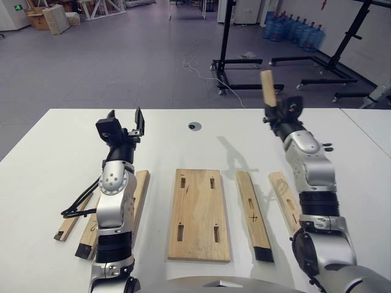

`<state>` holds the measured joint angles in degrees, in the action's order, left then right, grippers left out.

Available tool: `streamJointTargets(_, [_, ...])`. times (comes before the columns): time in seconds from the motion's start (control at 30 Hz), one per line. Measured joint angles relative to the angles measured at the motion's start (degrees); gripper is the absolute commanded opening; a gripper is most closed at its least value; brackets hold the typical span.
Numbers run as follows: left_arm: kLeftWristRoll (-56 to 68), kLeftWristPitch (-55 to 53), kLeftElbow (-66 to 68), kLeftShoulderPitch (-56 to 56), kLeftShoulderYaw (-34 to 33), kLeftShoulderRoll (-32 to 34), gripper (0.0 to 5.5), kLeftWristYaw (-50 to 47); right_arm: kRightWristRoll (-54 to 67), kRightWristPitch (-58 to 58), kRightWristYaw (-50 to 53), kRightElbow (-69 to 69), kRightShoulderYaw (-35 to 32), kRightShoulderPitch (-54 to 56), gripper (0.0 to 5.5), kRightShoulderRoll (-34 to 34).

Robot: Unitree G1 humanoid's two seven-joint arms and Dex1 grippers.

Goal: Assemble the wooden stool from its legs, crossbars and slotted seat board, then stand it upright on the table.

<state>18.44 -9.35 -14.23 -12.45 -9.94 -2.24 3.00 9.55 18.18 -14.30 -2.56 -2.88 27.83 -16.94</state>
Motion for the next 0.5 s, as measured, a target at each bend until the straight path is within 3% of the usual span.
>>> streamJointTargets(0.2, [31.1, -18.0, -3.0, -1.1, -2.8, 3.3, 3.71, 14.6, -2.9, -8.3, -3.5, 9.6, 12.1, -9.3, 1.3, 6.1])
streamJointTargets(0.37, [42.0, -27.6, -5.9, -1.7, -1.8, 6.4, 3.71, 15.1, -5.1, -10.0, -3.0, 12.1, 13.6, -10.6, 1.3, 6.9])
streamJointTargets(0.5, [42.1, -29.3, -7.3, -1.8, 0.8, 7.3, 3.71, 14.4, -5.0, -11.2, -5.0, 12.4, 15.3, -10.5, 1.3, 7.8])
